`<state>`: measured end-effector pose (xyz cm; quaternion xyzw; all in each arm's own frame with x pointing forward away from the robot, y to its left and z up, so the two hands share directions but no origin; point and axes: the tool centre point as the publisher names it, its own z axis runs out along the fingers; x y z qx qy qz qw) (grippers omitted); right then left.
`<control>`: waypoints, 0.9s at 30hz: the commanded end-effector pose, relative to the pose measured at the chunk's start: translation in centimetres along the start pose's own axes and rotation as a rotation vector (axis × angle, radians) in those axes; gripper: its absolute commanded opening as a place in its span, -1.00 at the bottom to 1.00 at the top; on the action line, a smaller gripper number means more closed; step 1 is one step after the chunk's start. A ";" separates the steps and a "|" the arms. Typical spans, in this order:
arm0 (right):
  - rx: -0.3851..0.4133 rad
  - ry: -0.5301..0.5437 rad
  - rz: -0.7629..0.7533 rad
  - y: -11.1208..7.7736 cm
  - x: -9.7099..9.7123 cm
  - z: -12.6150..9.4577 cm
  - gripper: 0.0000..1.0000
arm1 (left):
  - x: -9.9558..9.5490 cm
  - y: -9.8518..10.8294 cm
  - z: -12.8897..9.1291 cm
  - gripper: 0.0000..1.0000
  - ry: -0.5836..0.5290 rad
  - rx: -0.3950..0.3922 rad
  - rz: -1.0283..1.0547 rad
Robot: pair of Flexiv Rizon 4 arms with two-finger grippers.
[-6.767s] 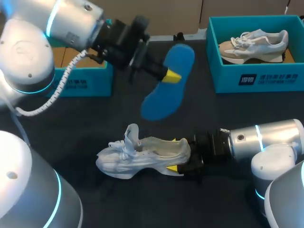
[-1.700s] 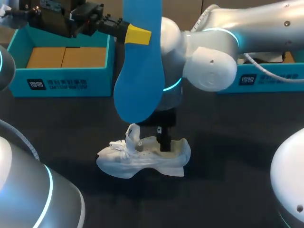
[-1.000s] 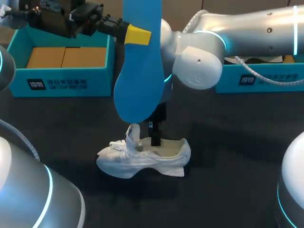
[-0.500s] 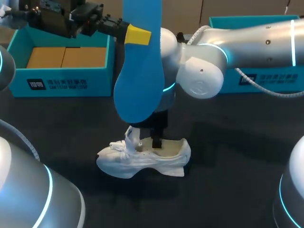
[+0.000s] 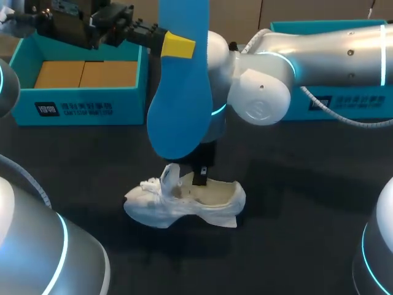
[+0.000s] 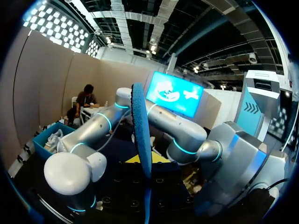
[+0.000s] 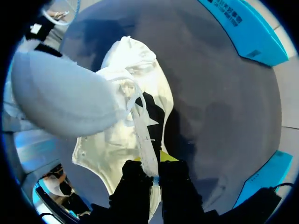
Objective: Take the shoe out of the shoebox, open the shoe tongue, remove and reinsert the insole, then place the shoe into the shoebox
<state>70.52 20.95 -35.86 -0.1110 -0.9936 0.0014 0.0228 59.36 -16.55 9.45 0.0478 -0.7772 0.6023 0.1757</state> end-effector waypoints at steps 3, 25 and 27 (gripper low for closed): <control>-0.032 0.006 0.110 0.1 0.9 -1.9 -1.00 | -0.1 -0.1 0.0 -1.00 0.002 -0.005 0.000; -0.252 -0.103 0.868 0.4 5.5 -3.7 -1.00 | -0.1 -0.1 0.0 -1.00 0.002 -0.005 0.000; -0.252 -0.103 0.868 0.4 5.5 -3.7 -1.00 | -0.1 -0.1 0.0 -1.00 0.002 -0.005 0.000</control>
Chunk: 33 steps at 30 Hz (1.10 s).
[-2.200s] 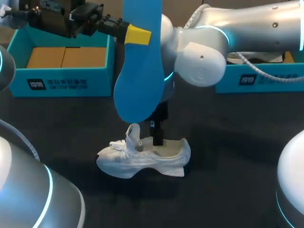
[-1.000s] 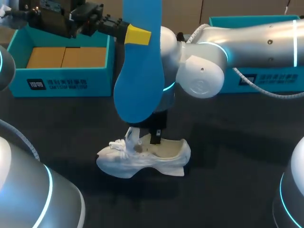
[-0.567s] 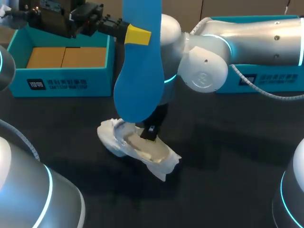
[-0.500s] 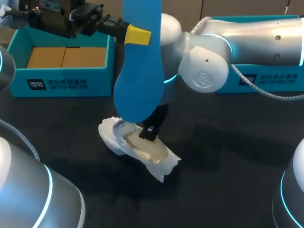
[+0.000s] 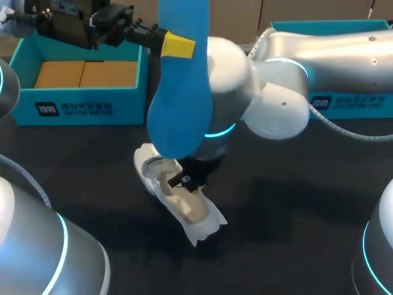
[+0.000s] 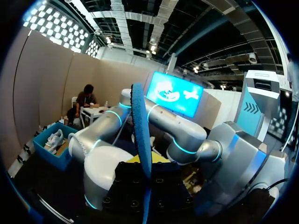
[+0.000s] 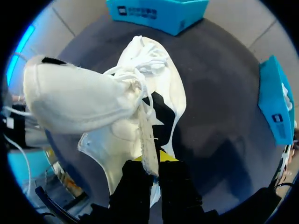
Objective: Take the shoe out of the shoebox, open the shoe tongue, remove and reinsert the insole, then place the shoe into the shoebox
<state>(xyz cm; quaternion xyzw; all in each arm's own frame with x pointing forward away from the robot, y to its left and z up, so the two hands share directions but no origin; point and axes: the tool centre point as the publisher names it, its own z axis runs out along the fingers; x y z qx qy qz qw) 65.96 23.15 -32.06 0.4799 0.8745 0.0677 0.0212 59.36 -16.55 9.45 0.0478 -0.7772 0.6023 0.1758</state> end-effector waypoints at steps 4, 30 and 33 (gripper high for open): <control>-0.092 0.002 0.165 -0.7 -0.7 -0.2 -1.00 | -0.1 -0.1 0.0 -1.00 0.002 -0.005 0.000; -0.027 0.179 0.515 -1.7 -5.2 4.0 -1.00 | -0.1 -0.1 0.0 -1.00 0.002 -0.005 0.000; -0.025 0.191 0.519 -1.7 -5.5 4.5 -1.00 | -0.1 -0.1 0.0 -1.00 0.002 -0.005 0.000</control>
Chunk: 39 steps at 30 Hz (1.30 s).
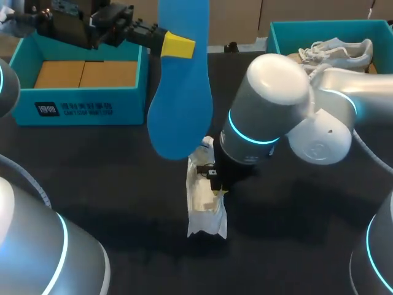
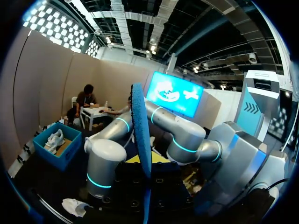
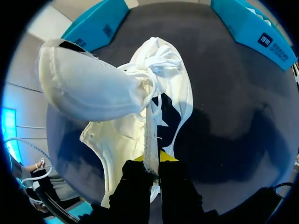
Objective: Take the shoe out of the shoebox, open the shoe tongue, remove and reinsert the insole, then place the shoe into the shoebox
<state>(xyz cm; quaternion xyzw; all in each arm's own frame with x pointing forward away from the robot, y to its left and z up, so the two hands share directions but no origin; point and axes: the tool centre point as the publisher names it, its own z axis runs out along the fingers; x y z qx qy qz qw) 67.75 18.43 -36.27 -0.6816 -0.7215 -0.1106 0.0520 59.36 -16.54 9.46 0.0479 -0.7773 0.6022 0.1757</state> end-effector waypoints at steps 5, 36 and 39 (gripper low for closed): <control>0.044 0.058 -0.001 0.2 -1.1 1.2 -1.00 | -0.1 -0.1 0.0 -1.00 0.002 -0.005 0.000; -0.048 0.342 0.030 -1.0 -3.6 -6.0 1.00 | -0.1 -0.1 0.0 -1.00 0.002 -0.005 0.000; -0.048 0.342 0.030 -1.0 -3.6 -6.0 1.00 | -0.1 -0.1 0.0 -1.00 0.002 -0.005 0.000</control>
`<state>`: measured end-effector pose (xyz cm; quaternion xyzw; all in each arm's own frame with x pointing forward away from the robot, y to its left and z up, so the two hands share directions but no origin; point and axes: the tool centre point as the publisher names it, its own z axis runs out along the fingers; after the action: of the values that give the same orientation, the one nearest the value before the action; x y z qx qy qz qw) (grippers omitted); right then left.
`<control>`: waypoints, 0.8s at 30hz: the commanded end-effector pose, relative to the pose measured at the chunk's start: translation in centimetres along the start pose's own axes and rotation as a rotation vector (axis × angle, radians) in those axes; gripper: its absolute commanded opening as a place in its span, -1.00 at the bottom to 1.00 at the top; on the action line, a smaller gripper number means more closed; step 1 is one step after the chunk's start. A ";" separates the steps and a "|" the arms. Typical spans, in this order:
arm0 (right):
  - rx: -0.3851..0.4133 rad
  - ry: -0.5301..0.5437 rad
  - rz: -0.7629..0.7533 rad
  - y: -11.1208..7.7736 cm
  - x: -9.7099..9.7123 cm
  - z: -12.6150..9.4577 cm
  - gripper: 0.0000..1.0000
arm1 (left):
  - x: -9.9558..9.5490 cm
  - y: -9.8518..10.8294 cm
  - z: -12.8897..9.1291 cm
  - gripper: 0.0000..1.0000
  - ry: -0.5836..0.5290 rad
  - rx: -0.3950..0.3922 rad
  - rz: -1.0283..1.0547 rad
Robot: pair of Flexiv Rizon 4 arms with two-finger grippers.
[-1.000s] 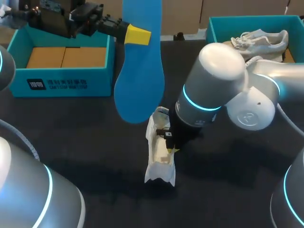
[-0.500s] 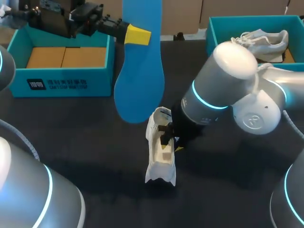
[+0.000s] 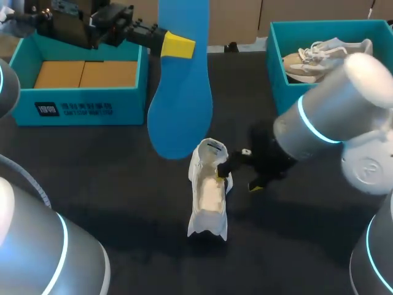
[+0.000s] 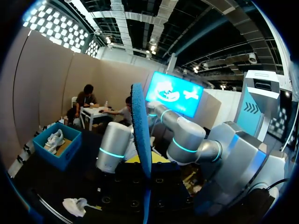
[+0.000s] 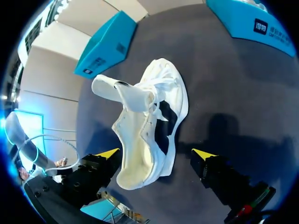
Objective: Take the shoe out of the shoebox, open the shoe tongue, remove and reinsert the insole, then place the shoe into the shoebox
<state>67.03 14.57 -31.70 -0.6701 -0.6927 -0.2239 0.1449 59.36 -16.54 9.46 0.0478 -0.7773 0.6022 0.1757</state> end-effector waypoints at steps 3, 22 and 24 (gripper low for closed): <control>0.023 0.241 0.004 1.1 -1.4 0.1 1.00 | -0.1 -0.1 0.0 -1.00 0.002 -0.004 0.000; -0.040 0.584 -0.107 5.9 -1.5 -9.9 1.00 | -1.0 -2.1 -0.6 -1.00 -0.102 0.079 0.299; -0.032 0.601 -0.114 5.9 -1.5 -10.0 1.00 | -1.4 -3.1 -1.0 -1.00 -0.150 0.110 0.468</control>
<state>72.52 9.28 -23.29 -0.5555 -0.6660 -0.4034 0.2918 61.38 -16.44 11.28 0.0034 -0.7635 0.6381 0.0995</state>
